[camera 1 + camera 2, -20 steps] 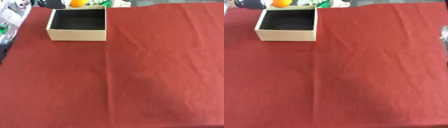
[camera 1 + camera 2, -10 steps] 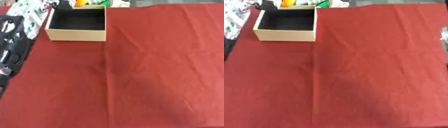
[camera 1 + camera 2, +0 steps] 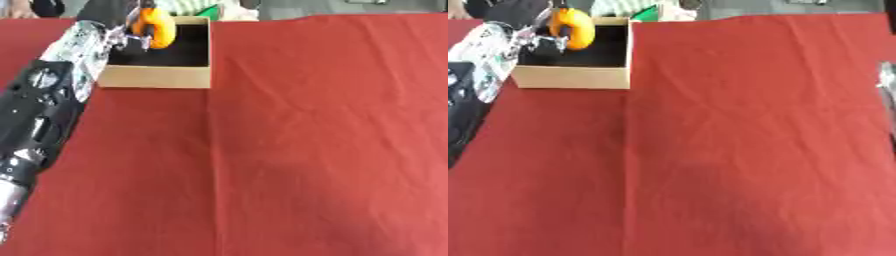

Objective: Pick up objects on the table and place them in the box.

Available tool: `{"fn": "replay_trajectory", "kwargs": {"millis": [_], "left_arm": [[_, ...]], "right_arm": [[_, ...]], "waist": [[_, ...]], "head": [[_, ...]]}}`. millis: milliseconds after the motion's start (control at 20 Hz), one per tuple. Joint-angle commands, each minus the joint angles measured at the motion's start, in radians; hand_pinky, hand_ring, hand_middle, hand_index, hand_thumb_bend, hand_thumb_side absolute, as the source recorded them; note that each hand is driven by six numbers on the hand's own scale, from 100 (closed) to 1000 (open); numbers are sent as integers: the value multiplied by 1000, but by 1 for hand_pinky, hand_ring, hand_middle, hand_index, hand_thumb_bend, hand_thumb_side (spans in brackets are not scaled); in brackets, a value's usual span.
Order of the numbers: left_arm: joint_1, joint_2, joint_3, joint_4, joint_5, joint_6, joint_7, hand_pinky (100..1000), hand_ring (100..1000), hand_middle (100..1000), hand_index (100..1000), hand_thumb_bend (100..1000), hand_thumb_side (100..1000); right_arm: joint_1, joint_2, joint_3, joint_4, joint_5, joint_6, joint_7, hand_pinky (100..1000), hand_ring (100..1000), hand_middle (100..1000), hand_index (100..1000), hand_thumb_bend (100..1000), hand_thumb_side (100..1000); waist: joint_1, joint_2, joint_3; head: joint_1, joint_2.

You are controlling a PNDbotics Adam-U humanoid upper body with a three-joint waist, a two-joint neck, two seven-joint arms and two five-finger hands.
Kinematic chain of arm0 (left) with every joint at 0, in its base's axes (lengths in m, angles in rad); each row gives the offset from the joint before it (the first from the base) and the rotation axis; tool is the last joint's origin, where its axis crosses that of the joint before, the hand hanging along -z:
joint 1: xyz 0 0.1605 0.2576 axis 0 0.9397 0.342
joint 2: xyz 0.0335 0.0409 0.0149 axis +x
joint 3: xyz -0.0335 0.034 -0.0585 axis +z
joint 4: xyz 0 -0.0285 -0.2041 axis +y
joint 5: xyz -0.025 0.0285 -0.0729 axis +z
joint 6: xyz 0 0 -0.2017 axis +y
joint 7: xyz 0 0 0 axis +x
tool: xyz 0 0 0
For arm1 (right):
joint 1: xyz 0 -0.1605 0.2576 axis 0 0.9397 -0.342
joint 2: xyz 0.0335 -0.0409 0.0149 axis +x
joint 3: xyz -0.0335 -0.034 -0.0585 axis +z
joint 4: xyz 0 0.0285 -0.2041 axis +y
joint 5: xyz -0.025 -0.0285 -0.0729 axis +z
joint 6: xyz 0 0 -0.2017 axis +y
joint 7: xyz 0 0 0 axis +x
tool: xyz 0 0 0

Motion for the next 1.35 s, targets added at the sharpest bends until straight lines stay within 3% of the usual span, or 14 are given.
{"fn": "replay_trajectory", "kwargs": {"millis": [50,300,500,750,1150,1350], "left_arm": [[-32,0,24,11,-83,40,8,666,848,854,865,530,287],[-36,-6,35,13,-123,52,-15,672,861,874,869,576,335],[-35,-7,39,-4,-93,40,-32,658,848,856,865,570,348],[-32,1,39,-60,-43,44,-27,609,807,821,847,497,319],[-20,56,65,-341,110,116,-15,562,772,806,843,444,273],[22,105,57,-518,282,139,-51,533,749,784,848,408,291]], "right_arm": [[-14,-12,-5,-20,-5,-2,1,932,864,803,917,100,953],[-14,-11,-5,-20,-5,-3,1,932,864,803,917,100,954],[-11,-11,-6,-20,-4,-3,-1,932,865,804,917,100,953],[-6,-11,-7,-20,-4,-2,-3,933,865,804,918,100,954],[3,-18,-10,-20,-3,0,-5,933,866,803,918,100,952],[7,-23,-12,-20,-1,1,-7,933,865,803,918,100,952]], "waist": [[-2,-24,-1],[0,-26,0],[3,-27,-1],[5,-28,-1],[6,-31,6],[9,-34,14]], "head": [[0,-11],[1,-9],[1,-7],[1,-2],[-7,8],[-12,15]]}}
